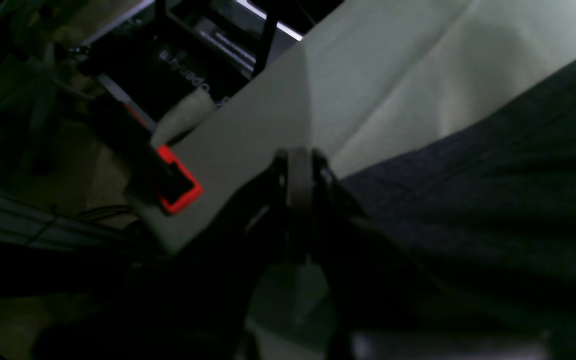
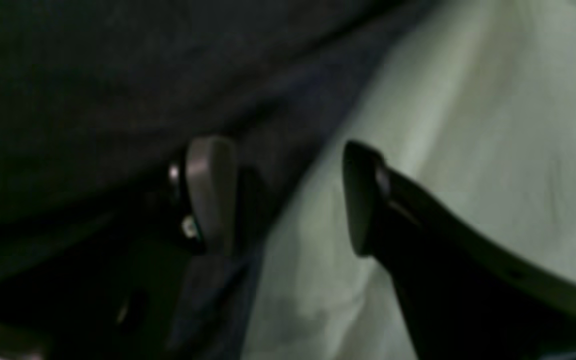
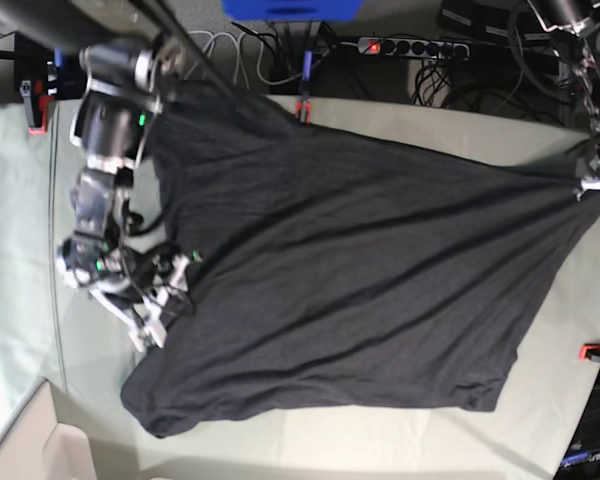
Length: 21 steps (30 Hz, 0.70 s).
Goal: Layout the t-shirt on the table in an organized manner, then fold the t-shirt properly
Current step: 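Reach the right gripper down along the shirt's side and grasp the hem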
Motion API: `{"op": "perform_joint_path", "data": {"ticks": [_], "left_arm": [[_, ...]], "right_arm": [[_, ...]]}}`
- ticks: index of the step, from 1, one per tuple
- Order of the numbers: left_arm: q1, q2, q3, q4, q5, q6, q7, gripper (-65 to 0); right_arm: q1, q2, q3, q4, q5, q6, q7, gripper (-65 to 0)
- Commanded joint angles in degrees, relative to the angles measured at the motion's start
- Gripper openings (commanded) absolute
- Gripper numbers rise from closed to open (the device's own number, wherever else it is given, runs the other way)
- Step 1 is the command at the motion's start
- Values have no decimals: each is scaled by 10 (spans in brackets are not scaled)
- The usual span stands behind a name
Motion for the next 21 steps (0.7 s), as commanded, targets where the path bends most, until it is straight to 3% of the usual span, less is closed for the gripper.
{"op": "perform_joint_path", "data": {"ticks": [1, 4, 8, 10, 15, 21], "left_arm": [[-3, -11, -3, 10, 1, 2, -15, -648], [-3, -11, -3, 10, 1, 2, -15, -648], [-3, -11, -2, 10, 1, 2, -15, -648], [-3, -11, -2, 10, 1, 2, -15, -648], [-3, -11, -2, 10, 1, 3, -15, -648], [-3, -11, -2, 11, 1, 3, -15, -648]], "right_arm": [[23, 6, 0, -10, 4, 8, 13, -310], [36, 7, 0, -40, 4, 7, 38, -311], [34, 7, 0, -66, 4, -30, 75, -323], [33, 7, 0, -84, 4, -30, 90, -377], [33, 7, -5, -93, 1, -30, 104, -650], [11, 4, -110, -38, 0, -32, 103, -650]]}}
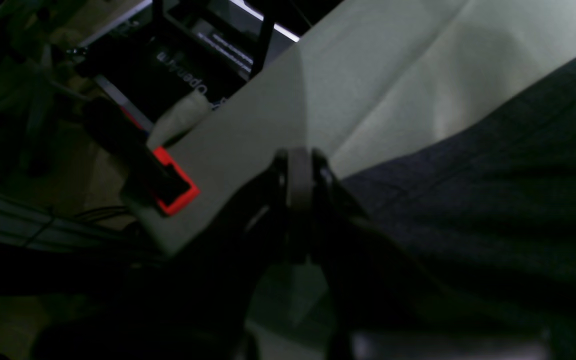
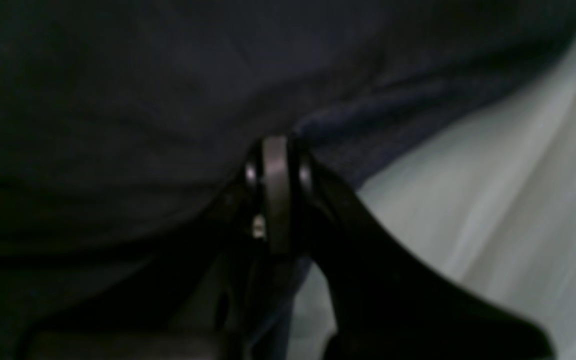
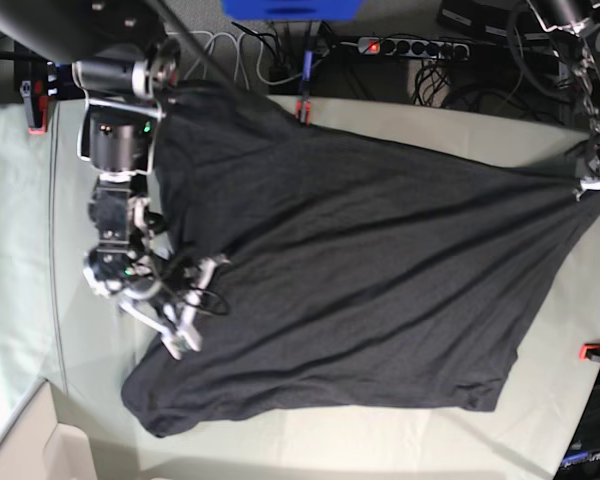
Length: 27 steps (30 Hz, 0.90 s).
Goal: Layout the t-shirt on the table in an organized manner, then fold the t-shirt properly
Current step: 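Reach the right gripper down along the shirt's side and grasp the hem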
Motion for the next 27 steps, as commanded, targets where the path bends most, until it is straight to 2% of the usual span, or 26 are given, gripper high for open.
{"op": "perform_joint_path", "data": {"ticks": [1, 3, 7, 8, 11, 15, 17, 20, 23, 27], "left_arm": [[-3, -11, -3, 11, 1, 3, -14, -648], [-3, -11, -3, 11, 1, 3, -14, -648], [-3, -10, -3, 16, 1, 3, -13, -648], [-3, -10, -3, 16, 1, 3, -13, -648], [-3, -10, -3, 13, 1, 3, -13, -648], [-3, -10, -3, 11, 1, 3, -13, -648], [-3, -10, -3, 11, 1, 3, -13, -648], [-3, -10, -3, 10, 1, 3, -13, -648], [-3, -10, -3, 10, 1, 3, -13, -648], [-4, -10, -3, 10, 1, 3, -13, -648]], "right_arm": [[6, -3, -25, 16, 6, -3, 10, -650], [3, -13, -74, 24, 6, -13, 10, -650], [3, -38, -115, 24, 8, -86, 10, -640], [3, -46, -123, 23, 8, -90, 9, -620], [2, -68, -143, 23, 7, -90, 9, -532], [-11, -72, -181, 28, 7, -90, 10, -383], [-15, -70, -184, 46, 7, -90, 11, -335], [-26, -56, -145, 93, 9, -90, 11, -307], [-19, -48, -65, 120, 10, -90, 11, -307], [12, -32, 32, 85, 10, -90, 10, -307]]}}
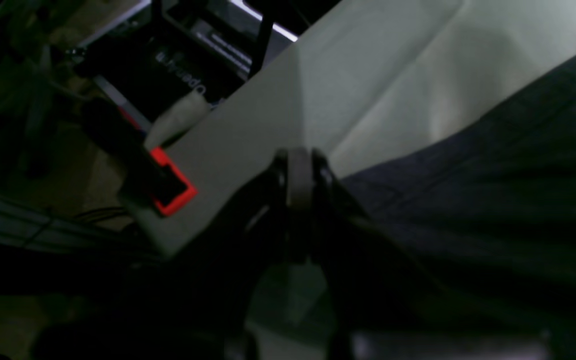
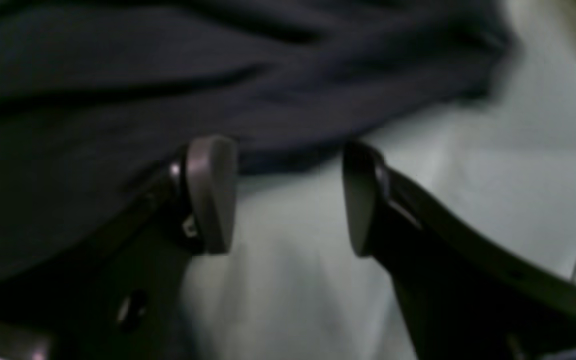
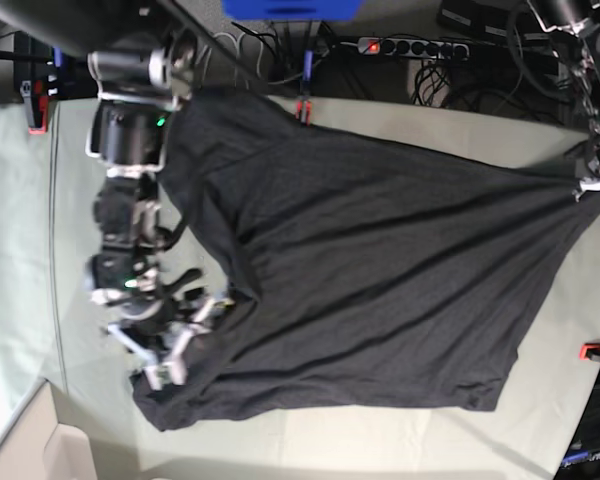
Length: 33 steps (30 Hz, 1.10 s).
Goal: Layout the t-shirt on the table in an organized manner, then fold the t-shirt properly
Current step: 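Reach the right gripper down along the shirt's side and grasp the hem, then drag the grasped hem with the right gripper toward the shirt's collar end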
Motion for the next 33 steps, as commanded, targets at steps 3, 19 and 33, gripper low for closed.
{"op": "perform_joint_path", "data": {"ticks": [3, 19, 33], "left_arm": [[-4, -11, -3, 10, 1, 3, -14, -648], [1, 0, -5, 10, 1, 3, -14, -648], [8, 0, -6, 10, 1, 3, -14, -648]], "right_arm": [[37, 15, 17, -70, 6, 0, 9, -306], [78, 30, 22, -236, 4, -2, 118, -306], [70, -20, 19, -236, 4, -2, 114, -306]]}}
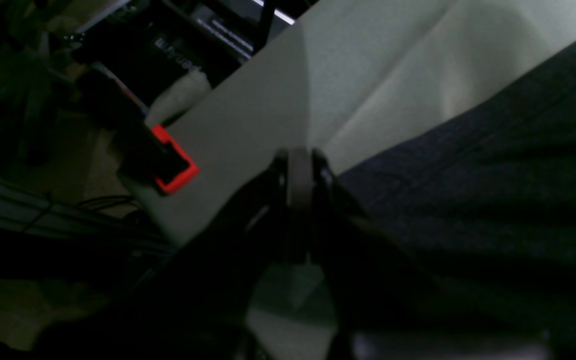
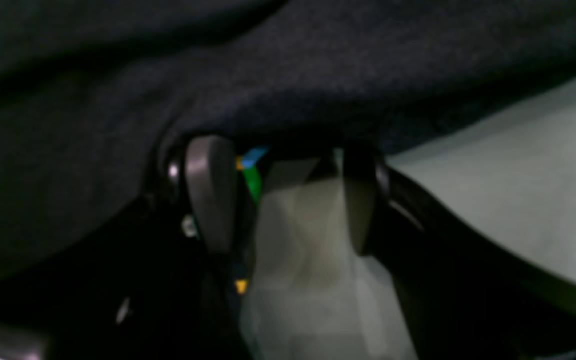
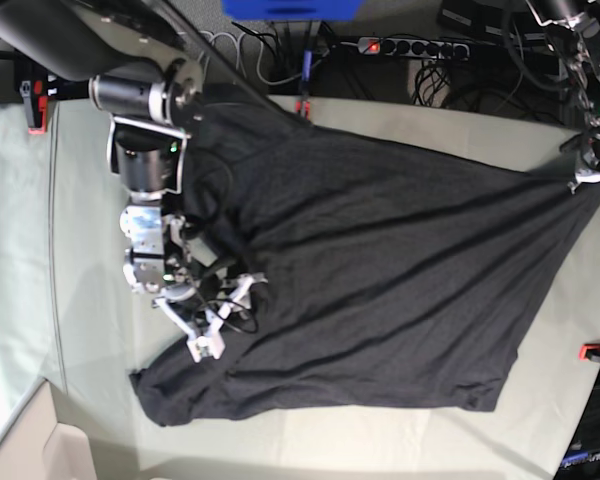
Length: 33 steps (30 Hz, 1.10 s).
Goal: Layout the t-shirt on the table in an organized manner, then fold the t-shirt properly
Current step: 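Drag the grasped hem with the right gripper toward the shirt's collar end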
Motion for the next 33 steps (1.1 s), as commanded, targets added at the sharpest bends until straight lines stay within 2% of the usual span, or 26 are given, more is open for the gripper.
{"op": "perform_joint_path", "data": {"ticks": [1, 4, 6, 8, 11, 12, 14, 16, 23, 28, 31, 33], "left_arm": [[-3, -9, -5, 10, 1, 3, -16, -648], [-2, -9, -6, 10, 1, 3, -16, -648], [-2, -9, -6, 10, 1, 3, -16, -648], [-2, -9, -6, 10, 1, 3, -16, -648], [-2, -9, -6, 10, 1, 3, -16, -648], [-3, -10, -6, 10, 1, 3, -16, -648], [-3, -12, -6, 10, 1, 3, -16, -648], [-5, -13, -6, 10, 1, 3, -16, -648], [-5, -13, -5, 10, 1, 3, -16, -648], [-5, -14, -3, 10, 1, 3, -16, -648], [-5, -14, -5, 10, 1, 3, -16, -648], [-5, -15, -6, 10, 1, 3, -16, -648]], "right_arm": [[11, -4, -1, 8, 4, -1, 12, -306], [8, -8, -1, 8, 4, -1, 15, -310], [6, -8, -1, 8, 4, -1, 15, -341], [2, -8, -1, 7, 5, -1, 15, -427], [0, -7, -1, 7, 6, -1, 16, -616], [1, -6, -1, 7, 5, -1, 15, -650], [3, -2, 2, 12, 4, -1, 12, -650], [0, 19, 11, 31, 6, -1, 10, -650], [-17, 47, 105, 144, 6, -1, 9, -650], [-21, 57, 141, 192, 7, 6, -41, -650], [-31, 52, 140, 211, 7, 50, -72, -650], [-41, 31, 138, 218, 6, 78, -90, -650]]}}
